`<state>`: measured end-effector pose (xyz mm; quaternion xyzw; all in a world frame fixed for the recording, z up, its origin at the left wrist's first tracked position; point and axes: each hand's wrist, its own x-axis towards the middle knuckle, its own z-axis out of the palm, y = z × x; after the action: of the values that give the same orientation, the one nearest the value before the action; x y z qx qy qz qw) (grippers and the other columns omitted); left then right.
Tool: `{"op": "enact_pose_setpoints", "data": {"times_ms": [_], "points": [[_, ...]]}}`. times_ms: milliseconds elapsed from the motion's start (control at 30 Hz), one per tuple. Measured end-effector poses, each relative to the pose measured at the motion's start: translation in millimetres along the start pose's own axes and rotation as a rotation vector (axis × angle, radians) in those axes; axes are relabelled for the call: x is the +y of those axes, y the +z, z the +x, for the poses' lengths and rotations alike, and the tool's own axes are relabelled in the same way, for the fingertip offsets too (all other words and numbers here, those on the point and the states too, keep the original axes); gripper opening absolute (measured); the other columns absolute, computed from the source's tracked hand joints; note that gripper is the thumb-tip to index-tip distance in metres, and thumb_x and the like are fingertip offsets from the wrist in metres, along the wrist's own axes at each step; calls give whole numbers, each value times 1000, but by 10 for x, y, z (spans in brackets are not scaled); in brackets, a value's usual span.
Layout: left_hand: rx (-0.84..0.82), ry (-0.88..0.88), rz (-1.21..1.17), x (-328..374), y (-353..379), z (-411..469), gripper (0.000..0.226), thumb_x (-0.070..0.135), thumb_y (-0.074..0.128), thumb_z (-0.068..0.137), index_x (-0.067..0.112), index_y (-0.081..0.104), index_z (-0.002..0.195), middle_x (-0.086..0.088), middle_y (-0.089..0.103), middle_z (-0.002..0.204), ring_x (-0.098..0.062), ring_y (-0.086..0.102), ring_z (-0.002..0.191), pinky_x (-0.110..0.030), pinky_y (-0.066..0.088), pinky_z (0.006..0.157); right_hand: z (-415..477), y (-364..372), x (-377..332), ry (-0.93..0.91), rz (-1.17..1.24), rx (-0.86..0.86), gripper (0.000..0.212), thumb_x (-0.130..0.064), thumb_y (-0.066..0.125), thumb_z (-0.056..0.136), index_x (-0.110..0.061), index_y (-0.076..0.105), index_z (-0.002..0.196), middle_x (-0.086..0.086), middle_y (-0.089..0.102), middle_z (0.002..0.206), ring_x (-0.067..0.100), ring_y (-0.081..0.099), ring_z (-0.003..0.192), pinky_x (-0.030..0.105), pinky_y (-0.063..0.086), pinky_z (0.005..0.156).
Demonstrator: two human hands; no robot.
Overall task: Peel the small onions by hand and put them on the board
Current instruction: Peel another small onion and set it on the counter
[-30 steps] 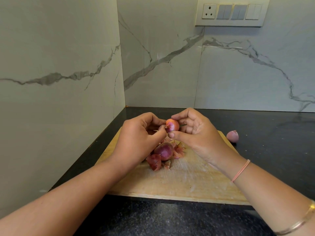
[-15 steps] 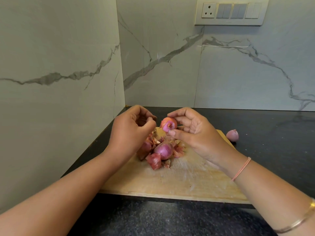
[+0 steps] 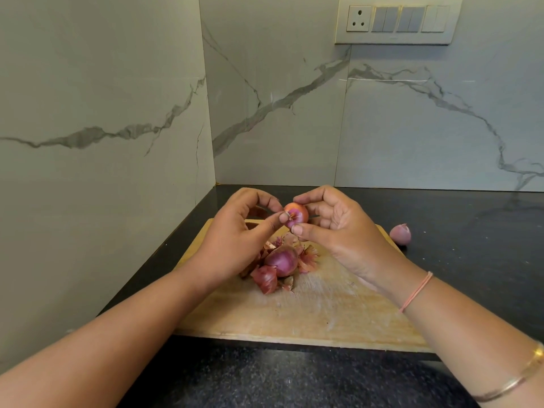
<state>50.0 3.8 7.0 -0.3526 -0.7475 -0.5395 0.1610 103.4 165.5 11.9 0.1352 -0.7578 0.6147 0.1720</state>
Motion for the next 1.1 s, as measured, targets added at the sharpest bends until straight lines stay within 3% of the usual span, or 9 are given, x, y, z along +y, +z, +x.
{"op": "enact_pose_setpoints", "data": {"times_ms": [133,300,433,567,700,833,1000,1100], "points": [[-36,9,-2,-8,6,11,8,16,61,88,21,60,81,6,56,92,0,55,83,-14,44,76,-14,10,-17,-10,-8,-15,33,4,67,82,-19,58,103,5,71,101,16,69,93,26,55,82],[-54,-68,-111,19,18,5,10,14,52,93,10,57,86,5,61,84,-12,56,79,-38,49,77,-9,14,-36,7,31,-40,31,3,64,84,-19,58,104,0,71,98,12,67,87,28,54,79],[4,-155,-214,32,12,31,14,12,47,96,14,54,83,11,62,77,-8,59,78,-31,51,79,-15,13,-43,28,99,-65,30,4,62,85,-17,58,105,-2,72,94,13,63,84,27,54,78],[47,-177,-135,18,26,35,10,11,48,96,12,52,86,7,63,80,-2,61,75,-23,53,73,-23,12,-53,63,175,-70,28,6,59,86,-13,57,108,2,71,94,17,63,87,32,54,82],[77,-165,9,-3,26,32,7,16,50,95,13,51,88,1,62,82,-18,64,84,-35,53,76,-24,13,-56,100,271,-61,26,6,57,87,-9,58,109,8,68,97,19,64,85,33,54,82],[118,-163,117,-63,1,47,8,17,55,94,19,51,86,4,61,77,-17,62,79,-34,52,71,-5,-24,-101,132,452,-28,26,4,57,83,-5,59,108,8,69,89,18,65,79,26,56,73],[26,31,163,-71,-3,14,19,1,54,90,19,58,91,8,61,87,-4,59,79,-16,49,68,4,-56,-144,159,541,4,40,-5,63,72,-6,59,112,9,68,84,18,65,76,25,56,72],[0,157,172,-26,8,-8,16,22,59,90,26,54,104,11,56,103,0,57,93,-11,47,75,-1,-49,-145,170,533,40,39,-8,66,69,-3,60,107,8,69,81,17,66,73,25,57,71]]}}
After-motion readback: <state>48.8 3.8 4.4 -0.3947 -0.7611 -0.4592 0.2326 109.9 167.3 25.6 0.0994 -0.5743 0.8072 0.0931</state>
